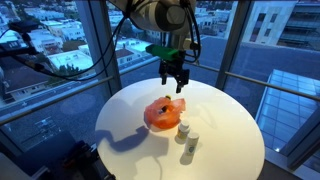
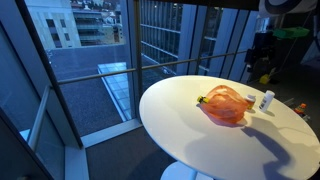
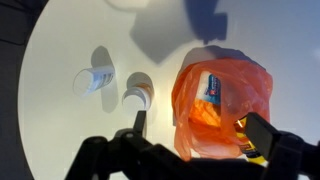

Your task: Remove the orange and white bottle from the plastic bag and place it on the table

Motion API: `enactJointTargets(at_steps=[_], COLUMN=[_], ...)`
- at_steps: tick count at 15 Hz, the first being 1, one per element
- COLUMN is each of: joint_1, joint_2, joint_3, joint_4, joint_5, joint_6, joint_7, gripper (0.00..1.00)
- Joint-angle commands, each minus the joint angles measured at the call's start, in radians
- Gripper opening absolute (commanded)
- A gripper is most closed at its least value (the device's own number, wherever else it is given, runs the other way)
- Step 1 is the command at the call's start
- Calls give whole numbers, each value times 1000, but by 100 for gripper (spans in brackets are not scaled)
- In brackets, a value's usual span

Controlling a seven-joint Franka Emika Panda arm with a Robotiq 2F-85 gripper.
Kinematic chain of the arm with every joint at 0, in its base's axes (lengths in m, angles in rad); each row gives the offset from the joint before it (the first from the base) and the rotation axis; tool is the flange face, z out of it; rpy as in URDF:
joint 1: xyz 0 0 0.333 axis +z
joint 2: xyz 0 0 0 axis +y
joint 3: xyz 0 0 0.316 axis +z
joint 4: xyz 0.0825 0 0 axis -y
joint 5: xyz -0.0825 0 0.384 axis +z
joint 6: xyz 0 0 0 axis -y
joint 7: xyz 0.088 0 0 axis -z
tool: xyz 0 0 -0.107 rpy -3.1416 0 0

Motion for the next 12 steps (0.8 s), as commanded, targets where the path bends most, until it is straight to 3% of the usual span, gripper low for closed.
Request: enactJointTargets(at_steps=[1,8,12], joint_1=[11,6,2], joint_2=[-116,-256,-241], joint_3=[11,26,24], joint_4=[-49,-51,-28], joint_5=[-20,-16,-3], joint_6=[-92,-233,-237], joint_7=[45,50,25], gripper=[100,100,100])
